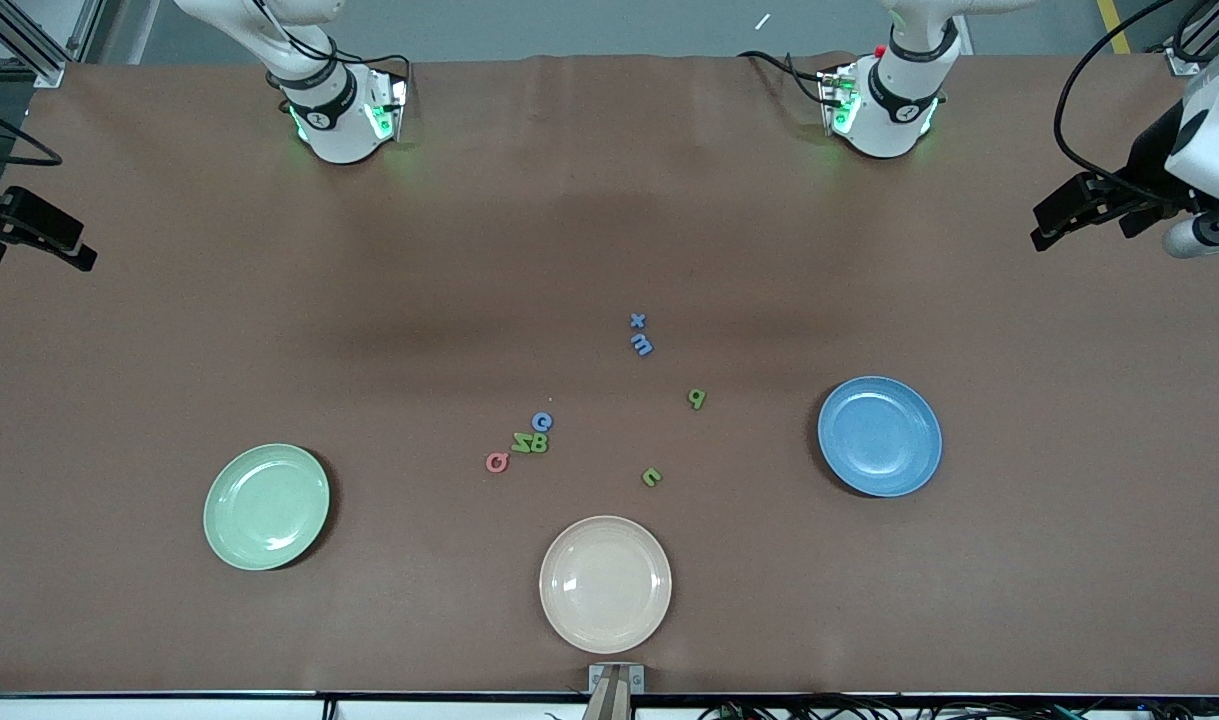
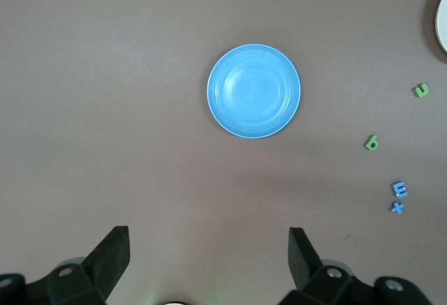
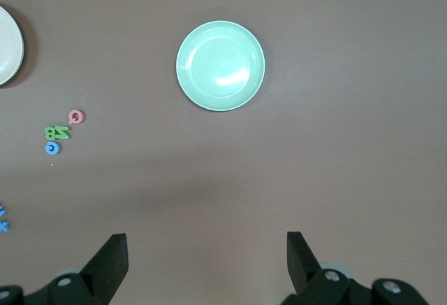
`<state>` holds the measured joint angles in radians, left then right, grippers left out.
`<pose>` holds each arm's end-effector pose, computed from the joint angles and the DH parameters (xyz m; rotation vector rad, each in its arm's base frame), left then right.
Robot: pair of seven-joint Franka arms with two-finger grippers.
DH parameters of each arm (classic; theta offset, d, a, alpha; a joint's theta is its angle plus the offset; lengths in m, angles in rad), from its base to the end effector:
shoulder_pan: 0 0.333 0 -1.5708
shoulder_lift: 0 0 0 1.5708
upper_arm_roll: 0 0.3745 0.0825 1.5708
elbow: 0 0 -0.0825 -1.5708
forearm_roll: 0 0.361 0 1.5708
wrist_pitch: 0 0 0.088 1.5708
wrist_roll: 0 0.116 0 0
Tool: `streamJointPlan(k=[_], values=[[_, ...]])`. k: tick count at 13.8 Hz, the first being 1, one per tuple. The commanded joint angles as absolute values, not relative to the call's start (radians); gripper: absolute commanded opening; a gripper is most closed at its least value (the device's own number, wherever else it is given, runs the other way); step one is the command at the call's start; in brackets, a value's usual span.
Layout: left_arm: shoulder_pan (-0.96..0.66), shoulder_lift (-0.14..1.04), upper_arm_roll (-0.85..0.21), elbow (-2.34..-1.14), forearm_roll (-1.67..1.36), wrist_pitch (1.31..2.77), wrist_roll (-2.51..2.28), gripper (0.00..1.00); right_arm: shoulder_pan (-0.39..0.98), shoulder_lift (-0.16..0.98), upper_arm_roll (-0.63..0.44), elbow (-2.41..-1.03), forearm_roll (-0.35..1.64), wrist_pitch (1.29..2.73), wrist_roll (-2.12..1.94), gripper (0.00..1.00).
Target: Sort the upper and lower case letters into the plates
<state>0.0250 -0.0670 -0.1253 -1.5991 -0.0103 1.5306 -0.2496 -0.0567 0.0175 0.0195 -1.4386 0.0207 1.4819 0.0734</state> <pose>0.4999 -0.0544 0.6922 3.1313 0.2340 -0.0037 0.5289 -0.0173 0.7156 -3.1153 0.1692 -0.0397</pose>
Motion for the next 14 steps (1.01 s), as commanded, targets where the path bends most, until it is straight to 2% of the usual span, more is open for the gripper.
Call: streamJointPlan(k=[1, 6, 8, 11, 14], values=[[0.034, -0.054, -0.133, -1.574, -0.005, 1.529, -0.242, 1.0, -0.071, -0.008, 0.026, -1.463, 0.041, 1.486, 0.061, 1.0], [0.015, 0.026, -0.14, -1.526, 0.0, 1.535, -0.255, 1.0, -0.051, -0.003, 0.032, -1.466, 0.041, 1.479, 0.069, 1.0], [-0.029, 0.087, -0.164, -1.538, 0.002, 1.61, -0.256, 1.0, -0.006, 0.017, 0.032, -1.512, 0.041, 1.505, 0.122, 1.0], [-0.112, 0.193, -0.173, -1.552, 0.011, 1.713, -0.29, 1.0, 0.07, 0.067, 0.034, -1.632, 0.044, 1.684, 0.167, 1.0], [-0.185, 0.28, -0.178, -1.624, 0.012, 1.902, -0.29, 1.0, 0.147, 0.21, 0.034, -1.615, 0.061, 1.799, 0.366, 1.0]])
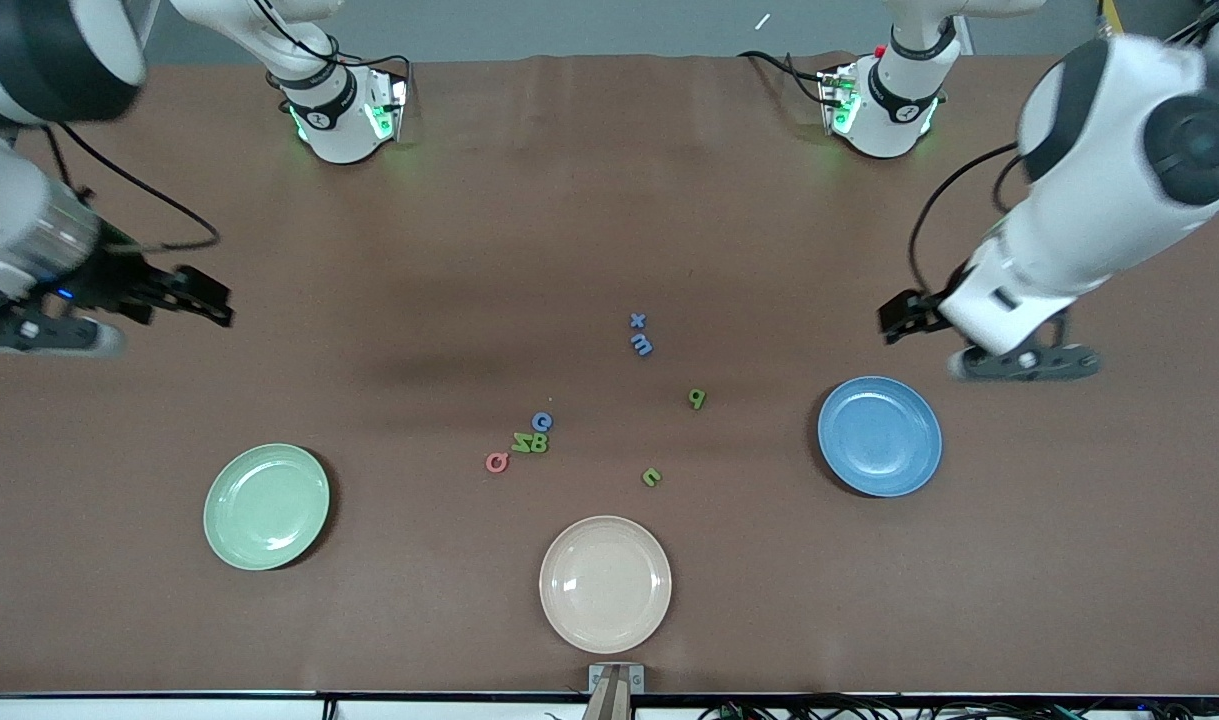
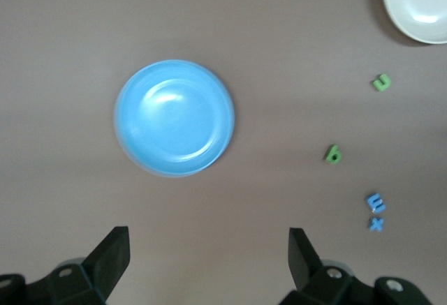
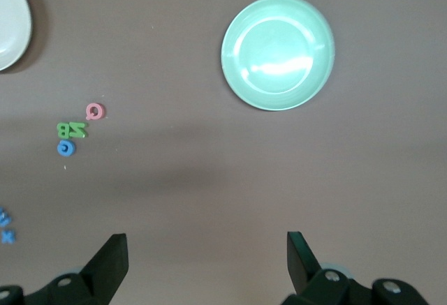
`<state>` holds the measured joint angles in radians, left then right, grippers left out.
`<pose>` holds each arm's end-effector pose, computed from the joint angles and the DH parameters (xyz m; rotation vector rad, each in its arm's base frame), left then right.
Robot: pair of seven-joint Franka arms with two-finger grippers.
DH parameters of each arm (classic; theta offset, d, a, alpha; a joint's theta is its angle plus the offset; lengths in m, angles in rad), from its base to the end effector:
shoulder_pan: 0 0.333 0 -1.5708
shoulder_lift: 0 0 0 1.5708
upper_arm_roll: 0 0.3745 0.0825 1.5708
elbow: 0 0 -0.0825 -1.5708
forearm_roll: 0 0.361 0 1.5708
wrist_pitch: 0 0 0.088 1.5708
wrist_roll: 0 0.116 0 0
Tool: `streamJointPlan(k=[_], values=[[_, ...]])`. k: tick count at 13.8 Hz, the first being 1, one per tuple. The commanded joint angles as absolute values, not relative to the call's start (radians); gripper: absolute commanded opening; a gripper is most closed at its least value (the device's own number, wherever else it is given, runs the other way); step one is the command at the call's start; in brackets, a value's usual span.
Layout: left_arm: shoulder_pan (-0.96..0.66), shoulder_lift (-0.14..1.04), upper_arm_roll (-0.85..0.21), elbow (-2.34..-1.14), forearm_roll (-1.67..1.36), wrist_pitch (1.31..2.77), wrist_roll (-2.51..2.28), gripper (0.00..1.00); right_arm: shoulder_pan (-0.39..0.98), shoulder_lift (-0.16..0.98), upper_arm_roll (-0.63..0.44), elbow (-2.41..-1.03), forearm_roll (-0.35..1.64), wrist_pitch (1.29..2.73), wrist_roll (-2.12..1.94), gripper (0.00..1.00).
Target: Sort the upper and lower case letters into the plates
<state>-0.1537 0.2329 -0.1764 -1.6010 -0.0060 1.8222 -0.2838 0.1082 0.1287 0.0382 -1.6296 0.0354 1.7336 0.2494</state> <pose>0.5926 -0.1913 0.5491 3.0991 -0.0624 -0.0337 0.5785 0.0874 0.5896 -3.1024 0.1699 0.0496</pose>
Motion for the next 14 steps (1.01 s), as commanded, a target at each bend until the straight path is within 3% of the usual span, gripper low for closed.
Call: streamJointPlan(k=[1, 6, 8, 11, 14], values=[[-0.219, 0.32, -0.178, -1.624, 0.015, 1.934, -0.29, 1.0, 0.175, 0.253, 0.034, -1.615, 0.064, 1.854, 0.411, 1.0], [-0.336, 0.521, -0.178, -1.623, 0.077, 2.15, -0.293, 0.99, 0.319, 0.532, 0.031, -1.508, 0.038, 2.069, 0.693, 1.0], [-0.382, 0.59, -0.178, -1.618, 0.104, 2.21, -0.295, 0.91, 0.362, 0.642, 0.029, -1.447, 0.015, 2.165, 0.747, 1.0], [-0.396, 0.656, -0.181, -1.618, 0.133, 2.255, -0.288, 0.7, 0.389, 0.748, 0.028, -1.411, 0.012, 2.273, 0.811, 1.0], [-0.437, 0.719, -0.179, -1.621, 0.127, 2.322, -0.296, 0.69, 0.428, 0.799, 0.015, -1.391, -0.024, 2.29, 0.862, 0.99]])
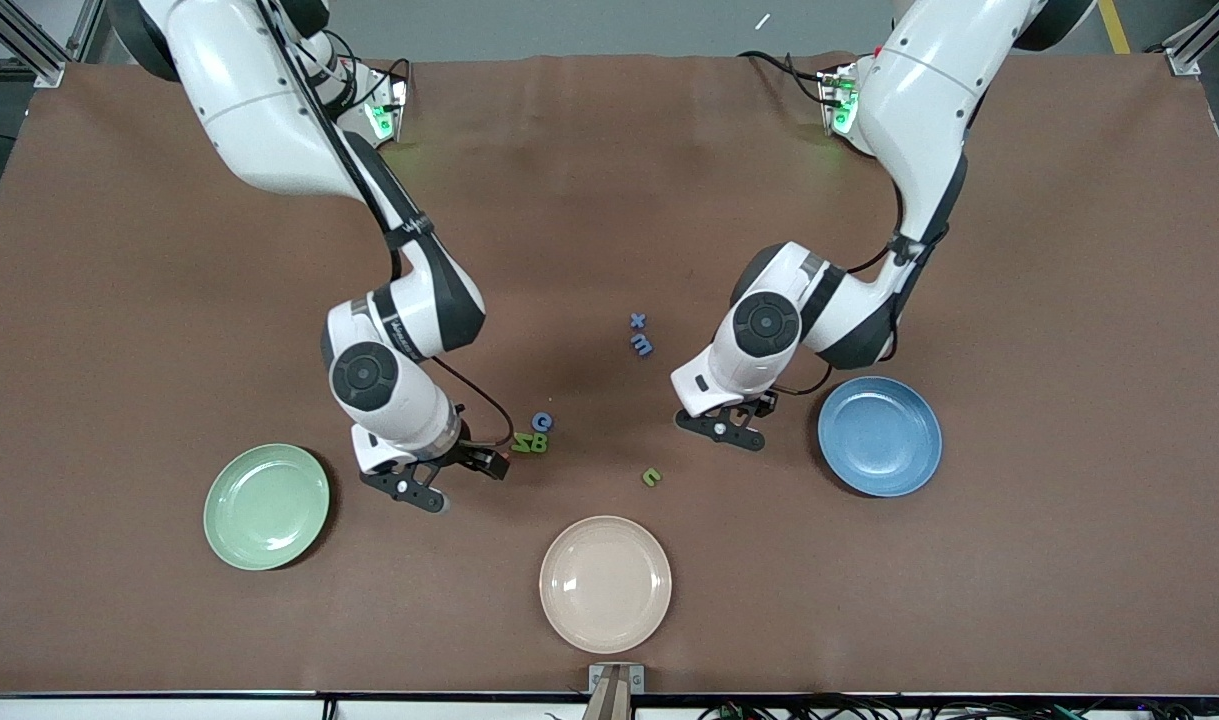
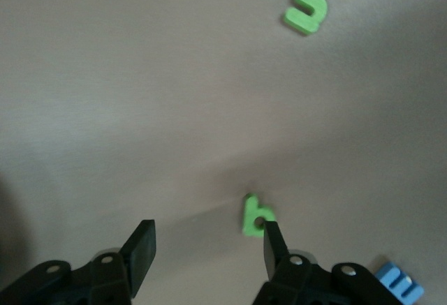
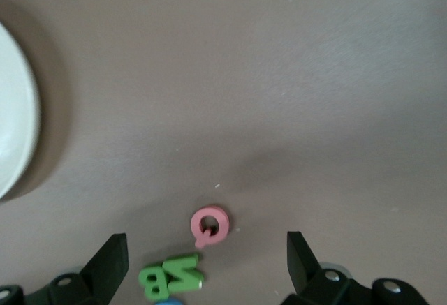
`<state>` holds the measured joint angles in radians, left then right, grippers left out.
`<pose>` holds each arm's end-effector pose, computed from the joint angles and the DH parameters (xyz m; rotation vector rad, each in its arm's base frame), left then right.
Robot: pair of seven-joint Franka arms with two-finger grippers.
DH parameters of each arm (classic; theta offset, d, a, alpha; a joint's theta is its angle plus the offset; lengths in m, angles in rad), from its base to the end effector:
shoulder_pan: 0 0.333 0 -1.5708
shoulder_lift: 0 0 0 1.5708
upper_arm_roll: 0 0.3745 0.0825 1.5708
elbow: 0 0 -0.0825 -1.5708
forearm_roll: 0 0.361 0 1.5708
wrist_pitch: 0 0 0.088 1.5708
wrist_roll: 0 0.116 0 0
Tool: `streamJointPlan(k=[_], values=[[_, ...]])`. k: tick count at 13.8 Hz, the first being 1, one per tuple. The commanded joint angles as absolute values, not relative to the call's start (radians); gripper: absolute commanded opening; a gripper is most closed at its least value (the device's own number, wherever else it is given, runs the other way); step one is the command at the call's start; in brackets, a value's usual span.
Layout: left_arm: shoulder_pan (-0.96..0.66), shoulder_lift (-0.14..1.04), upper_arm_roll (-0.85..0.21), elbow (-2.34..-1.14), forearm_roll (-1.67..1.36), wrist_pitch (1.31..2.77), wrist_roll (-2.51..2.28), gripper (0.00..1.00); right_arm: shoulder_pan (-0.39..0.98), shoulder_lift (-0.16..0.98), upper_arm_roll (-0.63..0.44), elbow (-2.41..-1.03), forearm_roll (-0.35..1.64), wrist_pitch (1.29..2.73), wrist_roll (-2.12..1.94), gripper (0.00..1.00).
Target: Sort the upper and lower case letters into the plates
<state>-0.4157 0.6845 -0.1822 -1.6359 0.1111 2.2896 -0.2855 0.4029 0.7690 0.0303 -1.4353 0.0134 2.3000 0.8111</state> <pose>0.5973 -0.3767 0.2727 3.0727 -0.5389 -0.0465 0.6903 0.3136 0.2907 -2.9993 0.6016 -0.0917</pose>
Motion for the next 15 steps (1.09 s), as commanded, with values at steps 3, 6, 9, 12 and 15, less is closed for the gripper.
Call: streamJointPlan(k=[3, 6, 9, 12, 15], values=[[-0.437, 0.742, -0.181, -1.621, 0.118, 2.336, -0.295, 0.63, 0.442, 0.837, 0.011, -1.388, -0.057, 2.295, 0.89, 0.95], [-0.437, 0.77, -0.181, -1.62, 0.12, 2.345, -0.284, 0.54, 0.452, 0.868, 0.008, -1.376, -0.083, 2.306, 0.931, 0.88], [-0.452, 0.778, -0.181, -1.624, 0.117, 2.356, -0.285, 0.28, 0.462, 0.885, 0.008, -1.376, -0.084, 2.333, 0.94, 0.84], [-0.454, 0.79, -0.181, -1.623, 0.117, 2.356, -0.295, 0.12, 0.466, 0.893, 0.008, -1.376, -0.084, 2.336, 0.948, 0.75], [-0.44, 0.782, -0.179, -1.62, 0.117, 2.356, -0.291, 0.02, 0.468, 0.896, 0.008, -1.376, -0.084, 2.335, 0.95, 0.58]])
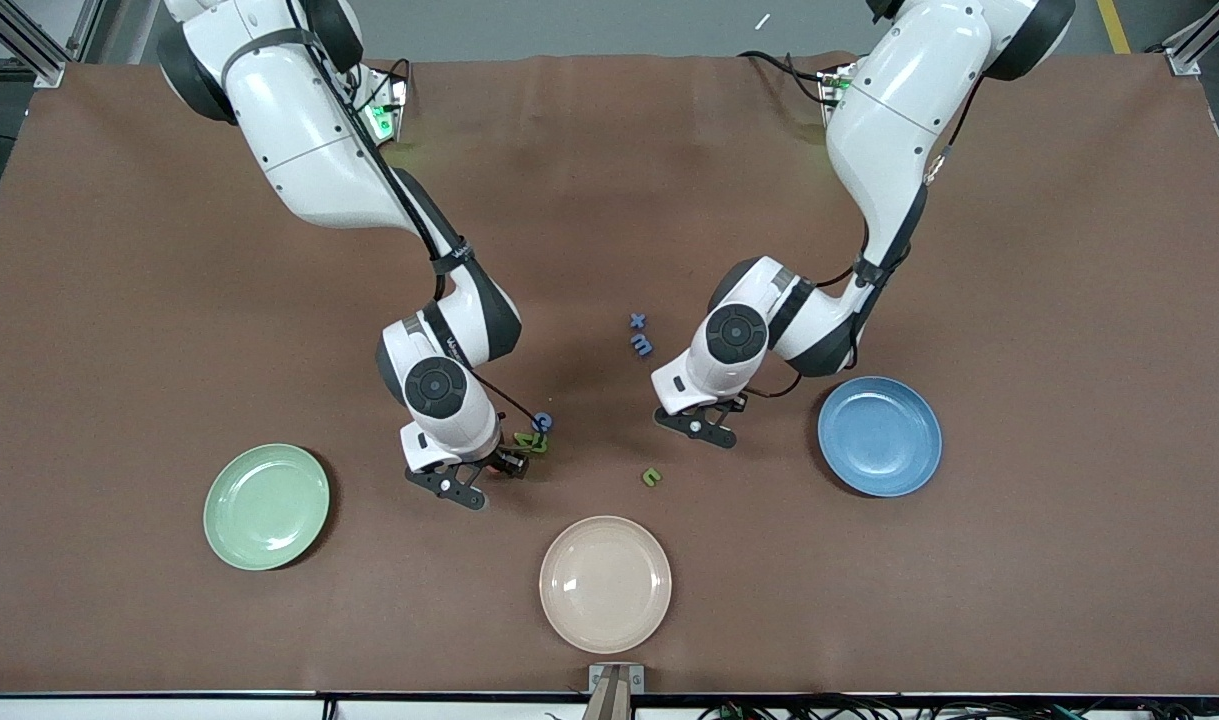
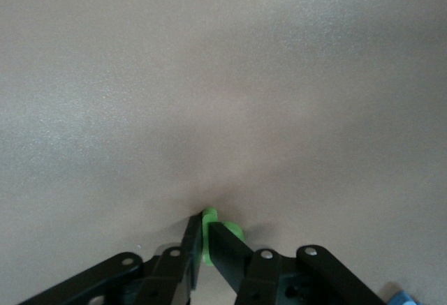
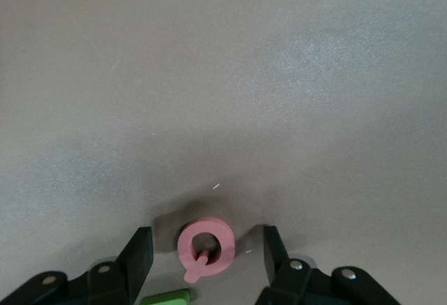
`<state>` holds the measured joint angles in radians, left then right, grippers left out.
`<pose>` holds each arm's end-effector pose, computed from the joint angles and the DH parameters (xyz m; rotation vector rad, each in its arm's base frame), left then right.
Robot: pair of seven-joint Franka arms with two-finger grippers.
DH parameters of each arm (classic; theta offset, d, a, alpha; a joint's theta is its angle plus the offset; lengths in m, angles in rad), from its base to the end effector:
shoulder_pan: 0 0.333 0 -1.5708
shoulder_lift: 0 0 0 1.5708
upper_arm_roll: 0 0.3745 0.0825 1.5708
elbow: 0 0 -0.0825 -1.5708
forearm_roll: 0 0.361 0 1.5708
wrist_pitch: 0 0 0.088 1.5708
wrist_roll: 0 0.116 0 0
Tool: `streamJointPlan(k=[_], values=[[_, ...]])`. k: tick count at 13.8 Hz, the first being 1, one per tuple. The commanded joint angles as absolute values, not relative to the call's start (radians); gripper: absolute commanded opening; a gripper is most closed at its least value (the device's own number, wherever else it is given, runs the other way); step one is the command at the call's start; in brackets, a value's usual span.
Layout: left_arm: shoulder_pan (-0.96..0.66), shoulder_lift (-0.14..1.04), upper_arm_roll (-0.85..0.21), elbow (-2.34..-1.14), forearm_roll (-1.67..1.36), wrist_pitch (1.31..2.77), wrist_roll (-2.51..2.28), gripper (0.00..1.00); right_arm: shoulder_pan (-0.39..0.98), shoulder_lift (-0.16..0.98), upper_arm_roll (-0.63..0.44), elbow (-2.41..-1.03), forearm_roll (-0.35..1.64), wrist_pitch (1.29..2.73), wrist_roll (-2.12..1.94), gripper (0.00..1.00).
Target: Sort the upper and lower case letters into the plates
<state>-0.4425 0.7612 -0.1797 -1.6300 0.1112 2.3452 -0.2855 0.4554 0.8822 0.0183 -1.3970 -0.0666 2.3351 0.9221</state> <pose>0.5890 -0.3933 0.2259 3.0601 -0.5714 -0.0760 0.6820 0.3439 0.2242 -3.0652 0.6385 -0.1030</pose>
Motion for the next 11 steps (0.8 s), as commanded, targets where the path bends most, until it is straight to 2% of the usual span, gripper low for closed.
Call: streamJointPlan(k=[1, 5, 7, 9, 11], values=[[-0.44, 0.784, -0.178, -1.617, 0.117, 2.356, -0.293, 0.02, 0.468, 0.896, 0.008, -1.376, -0.084, 2.335, 0.95, 0.49], [-0.437, 0.77, -0.176, -1.614, 0.117, 2.347, -0.296, 0.06, 0.476, 0.896, 0.008, -1.378, -0.098, 2.335, 0.951, 0.23], [-0.431, 0.746, -0.178, -1.615, 0.115, 2.335, -0.293, 0.1, 0.472, 0.893, 0.008, -1.376, -0.098, 2.332, 0.946, 0.04], [-0.43, 0.729, -0.178, -1.611, 0.115, 2.313, -0.293, 0.14, 0.454, 0.861, -0.011, -1.373, -0.119, 2.306, 0.908, 0.01], [-0.43, 0.716, -0.179, -1.609, 0.115, 2.296, -0.293, 0.14, 0.43, 0.848, -0.035, -1.312, -0.141, 2.188, 0.78, 0.01]])
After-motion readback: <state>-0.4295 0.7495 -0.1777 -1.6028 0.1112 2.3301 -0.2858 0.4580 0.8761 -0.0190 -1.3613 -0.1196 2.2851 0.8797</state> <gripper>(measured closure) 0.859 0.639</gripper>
